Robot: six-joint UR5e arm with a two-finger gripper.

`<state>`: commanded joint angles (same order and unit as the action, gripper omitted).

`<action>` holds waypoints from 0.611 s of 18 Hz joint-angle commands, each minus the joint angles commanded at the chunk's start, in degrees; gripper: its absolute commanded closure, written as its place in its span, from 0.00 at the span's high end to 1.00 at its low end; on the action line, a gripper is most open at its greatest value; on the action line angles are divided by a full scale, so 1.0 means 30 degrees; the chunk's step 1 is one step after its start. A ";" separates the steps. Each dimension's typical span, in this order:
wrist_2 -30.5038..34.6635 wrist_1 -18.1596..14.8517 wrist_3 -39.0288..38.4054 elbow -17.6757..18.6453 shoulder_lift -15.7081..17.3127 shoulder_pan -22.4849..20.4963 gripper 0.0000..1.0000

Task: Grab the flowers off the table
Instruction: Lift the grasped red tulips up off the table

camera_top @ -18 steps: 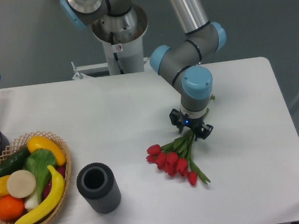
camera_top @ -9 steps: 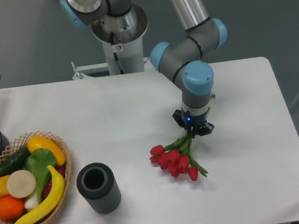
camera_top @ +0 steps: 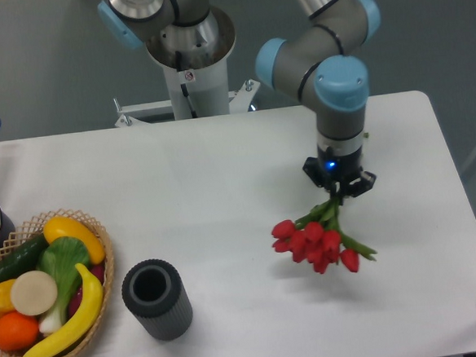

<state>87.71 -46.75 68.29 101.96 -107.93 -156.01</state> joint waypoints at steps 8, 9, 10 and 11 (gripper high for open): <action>0.0147 -0.8023 0.0088 -0.5740 -0.1316 0.0411 0.01; 0.0147 -0.8494 0.0117 -0.6239 -0.1493 0.0411 0.01; 0.0147 -0.8702 0.0117 -0.6505 -0.1552 0.0440 0.01; 0.0147 -0.8704 0.0117 -0.6507 -0.1582 0.0469 0.01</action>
